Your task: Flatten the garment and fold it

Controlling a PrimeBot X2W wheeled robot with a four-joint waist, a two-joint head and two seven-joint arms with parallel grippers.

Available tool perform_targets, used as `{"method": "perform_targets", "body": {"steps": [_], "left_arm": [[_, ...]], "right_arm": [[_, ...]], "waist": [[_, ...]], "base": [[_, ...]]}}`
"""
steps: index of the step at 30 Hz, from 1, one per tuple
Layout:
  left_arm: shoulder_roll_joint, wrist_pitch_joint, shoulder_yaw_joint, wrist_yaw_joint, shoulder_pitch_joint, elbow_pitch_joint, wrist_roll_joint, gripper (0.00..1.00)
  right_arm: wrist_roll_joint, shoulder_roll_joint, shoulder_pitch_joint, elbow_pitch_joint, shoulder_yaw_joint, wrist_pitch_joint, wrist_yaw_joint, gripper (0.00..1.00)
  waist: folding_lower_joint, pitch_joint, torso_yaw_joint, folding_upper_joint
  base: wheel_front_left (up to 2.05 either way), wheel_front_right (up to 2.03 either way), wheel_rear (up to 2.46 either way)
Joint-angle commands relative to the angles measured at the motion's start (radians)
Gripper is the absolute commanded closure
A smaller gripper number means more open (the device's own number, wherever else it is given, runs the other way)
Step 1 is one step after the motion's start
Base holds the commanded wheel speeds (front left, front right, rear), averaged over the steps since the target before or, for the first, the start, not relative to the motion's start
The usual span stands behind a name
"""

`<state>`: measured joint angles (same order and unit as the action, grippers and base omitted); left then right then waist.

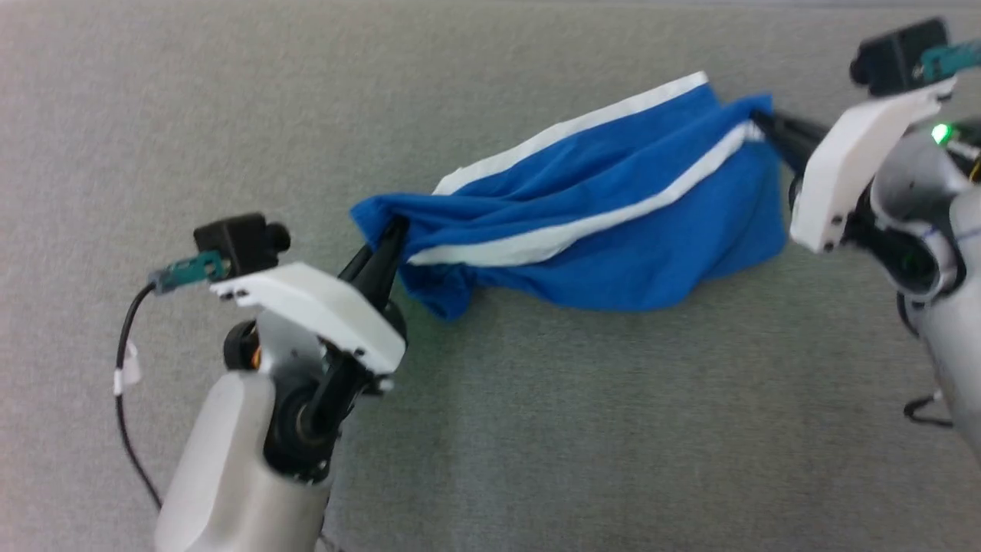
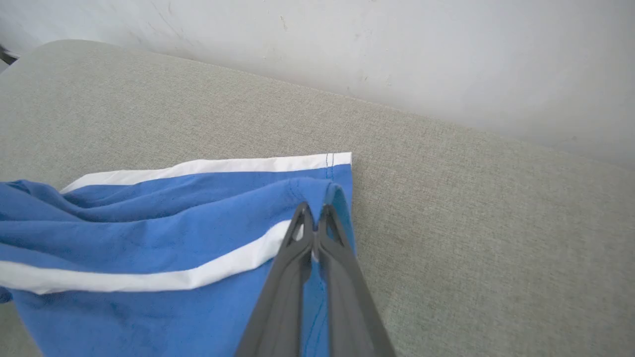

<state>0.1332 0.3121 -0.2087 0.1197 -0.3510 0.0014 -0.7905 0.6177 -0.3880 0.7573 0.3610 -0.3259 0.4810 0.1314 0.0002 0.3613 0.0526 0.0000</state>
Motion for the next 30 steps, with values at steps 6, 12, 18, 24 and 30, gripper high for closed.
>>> {"method": "perform_targets", "body": {"steps": [6,12,18,24,30], "left_arm": [[-0.031,-0.058,-0.001,-0.031,-0.083,0.113,-0.008,1.0],[-0.049,-0.103,-0.026,-0.056,-0.103,0.194,-0.007,0.0],[-0.042,-0.181,-0.028,-0.058,-0.06,0.188,0.028,0.0],[-0.005,-0.277,-0.009,-0.004,0.015,0.1,0.108,0.0],[0.069,-0.243,-0.027,0.059,0.075,-0.005,0.199,0.0]], "right_arm": [[0.025,0.011,0.102,0.174,-0.045,-0.167,-0.001,1.0],[0.064,0.035,0.111,0.304,-0.105,-0.342,-0.001,0.0],[0.078,0.02,0.069,0.335,-0.158,-0.575,-0.001,0.0],[0.02,0.003,-0.015,0.279,-0.142,-0.73,-0.001,0.0],[-0.091,0.015,-0.186,0.103,-0.027,-0.742,-0.001,0.0]], "waist": [[-0.0002,0.067,0.06,0.0],[-0.0002,0.061,0.059,0.0],[-0.0002,0.011,0.044,0.0],[-0.0002,-0.065,0.015,0.0],[-0.0002,-0.148,-0.025,0.0]], "base": [[0.0,0.0,0.0],[0.0,0.0,0.0],[0.0,0.0,0.0],[0.0,0.0,0.0],[0.0,0.0,0.0]]}}
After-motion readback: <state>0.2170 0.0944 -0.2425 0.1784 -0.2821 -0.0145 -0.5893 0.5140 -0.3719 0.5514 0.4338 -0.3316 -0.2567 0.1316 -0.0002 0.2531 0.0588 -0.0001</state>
